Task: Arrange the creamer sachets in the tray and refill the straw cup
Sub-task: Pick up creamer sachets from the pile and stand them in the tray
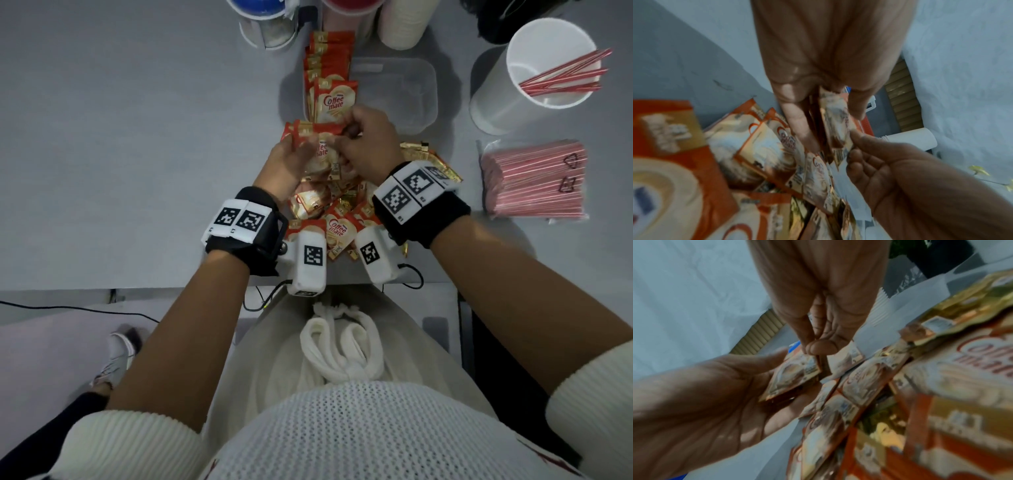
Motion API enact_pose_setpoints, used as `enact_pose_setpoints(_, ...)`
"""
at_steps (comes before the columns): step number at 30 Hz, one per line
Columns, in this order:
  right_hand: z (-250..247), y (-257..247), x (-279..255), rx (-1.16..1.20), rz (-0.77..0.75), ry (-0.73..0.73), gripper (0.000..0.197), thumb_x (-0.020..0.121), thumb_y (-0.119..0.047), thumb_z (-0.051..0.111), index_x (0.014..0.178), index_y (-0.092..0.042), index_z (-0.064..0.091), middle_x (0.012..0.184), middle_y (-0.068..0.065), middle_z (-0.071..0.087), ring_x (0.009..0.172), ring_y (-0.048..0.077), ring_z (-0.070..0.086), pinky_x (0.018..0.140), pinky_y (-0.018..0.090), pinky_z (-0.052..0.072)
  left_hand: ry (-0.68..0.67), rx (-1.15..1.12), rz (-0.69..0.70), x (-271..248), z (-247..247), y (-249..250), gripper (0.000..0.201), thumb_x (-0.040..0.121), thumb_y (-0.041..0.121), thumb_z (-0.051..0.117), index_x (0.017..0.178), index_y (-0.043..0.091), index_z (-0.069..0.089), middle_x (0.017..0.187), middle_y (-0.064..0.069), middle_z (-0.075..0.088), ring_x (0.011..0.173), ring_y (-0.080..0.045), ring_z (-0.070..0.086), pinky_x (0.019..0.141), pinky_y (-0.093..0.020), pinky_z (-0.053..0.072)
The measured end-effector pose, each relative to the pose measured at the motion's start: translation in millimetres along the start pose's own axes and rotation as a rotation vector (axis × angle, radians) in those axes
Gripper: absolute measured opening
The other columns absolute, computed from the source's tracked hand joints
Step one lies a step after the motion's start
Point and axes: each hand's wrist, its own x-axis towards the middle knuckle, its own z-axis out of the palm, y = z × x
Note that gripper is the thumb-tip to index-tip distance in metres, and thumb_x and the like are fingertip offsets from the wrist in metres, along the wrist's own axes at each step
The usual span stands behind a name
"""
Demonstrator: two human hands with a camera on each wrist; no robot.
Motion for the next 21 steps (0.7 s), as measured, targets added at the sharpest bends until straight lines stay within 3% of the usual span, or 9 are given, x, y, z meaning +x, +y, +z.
enact_pose_setpoints(2, 4.8, -2.3, -0.5, -0.003, 0.042, 0.032, 0.023, 0.081, -0.011, 0.064, 0.075, -0.025, 0.047, 0.085, 0.004, 0.061, 0.083, 0.026, 0.064, 0.077, 0.042, 0.055, -0.005, -0.027, -0.014, -2.4, -2.3, -3.9, 0.033, 0.096, 0.013, 0.045, 0.124, -0.005, 0.045, 0.098, -0.01, 0.064, 0.078, -0.015, 0.066, 0.072, -0.028, 0.056)
enact_pose_setpoints(5, 7.2, -3.1, -5.1, -0.114, 0.069, 0.023, 0.009, 0.084, -0.008, 0.055, 0.086, -0.017, 0.052, 0.097, 0.009, 0.061, 0.096, 0.027, 0.06, 0.086, 0.039, 0.05, 0.112, 0.0, -0.032, 2.6, -13.0, -9.3, 0.032, 0.095, 0.011, 0.046, 0.124, -0.005, 0.047, 0.108, -0.017, 0.064, 0.094, -0.027, 0.065, 0.087, -0.042, 0.054)
enact_pose_setpoints(8, 11.3, -1.7, -15.4, -0.415, 0.008, -0.133, 0.011, 0.086, -0.02, 0.059, 0.09, -0.01, 0.054, 0.1, 0.008, 0.062, 0.106, 0.026, 0.056, 0.074, 0.025, 0.044, 0.241, 0.01, -0.061, 9.2, -27.5, -12.6, 0.03, 0.094, 0.011, 0.047, 0.122, 0.001, 0.052, 0.115, -0.017, 0.064, 0.103, -0.03, 0.063, 0.095, -0.049, 0.049)
enact_pose_setpoints(10, 17.8, -1.3, -21.0, -0.47, 0.005, -0.208, 0.035, 0.083, -0.029, 0.065, 0.107, -0.008, 0.052, 0.114, 0.011, 0.056, 0.114, 0.027, 0.052, 0.081, 0.027, 0.044, 0.267, 0.003, -0.061, 8.8, -32.5, -9.9, 0.03, 0.095, 0.011, 0.046, 0.123, 0.003, 0.052, 0.115, -0.015, 0.064, 0.103, -0.028, 0.064, 0.094, -0.046, 0.05)
enact_pose_setpoints(12, 24.7, -0.6, -21.9, -0.542, 0.026, -0.273, 0.07, 0.079, -0.033, 0.069, 0.132, -0.002, 0.035, 0.136, 0.016, 0.04, 0.122, 0.031, 0.046, 0.095, 0.036, 0.042, 0.278, -0.008, -0.052, 8.8, -34.6, -7.3, 0.03, 0.095, 0.011, 0.046, 0.124, 0.003, 0.051, 0.116, -0.015, 0.064, 0.104, -0.028, 0.063, 0.093, -0.045, 0.051)
enact_pose_setpoints(14, 29.0, -0.3, -20.9, -0.637, 0.009, -0.304, 0.079, 0.079, -0.034, 0.07, 0.137, -0.001, 0.027, 0.141, 0.017, 0.034, 0.124, 0.033, 0.045, 0.096, 0.038, 0.042, 0.28, -0.017, -0.052, 9.1, -34.6, -5.6, 0.031, 0.095, 0.012, 0.047, 0.124, 0.003, 0.051, 0.118, -0.016, 0.063, 0.105, -0.029, 0.063, 0.094, -0.048, 0.05)
enact_pose_setpoints(18, 28.2, -1.5, -18.9, -0.64, 0.043, -0.31, 0.069, 0.082, -0.031, 0.067, 0.134, -0.003, 0.032, 0.14, 0.016, 0.035, 0.123, 0.033, 0.046, 0.093, 0.039, 0.042, 0.283, -0.031, -0.057, 9.9, -32.9, -5.2, 0.03, 0.095, 0.013, 0.047, 0.123, 0.004, 0.052, 0.118, -0.016, 0.063, 0.106, -0.03, 0.062, 0.095, -0.049, 0.049)
enact_pose_setpoints(21, 23.0, -1.6, -15.1, -0.538, 0.065, -0.306, 0.043, 0.087, -0.026, 0.059, 0.123, -0.006, 0.048, 0.128, 0.014, 0.049, 0.116, 0.032, 0.051, 0.087, 0.036, 0.042, 0.289, -0.034, -0.051, 12.0, -33.0, -4.5, 0.027, 0.095, 0.013, 0.046, 0.121, 0.006, 0.052, 0.117, -0.015, 0.063, 0.106, -0.03, 0.062, 0.096, -0.05, 0.049)
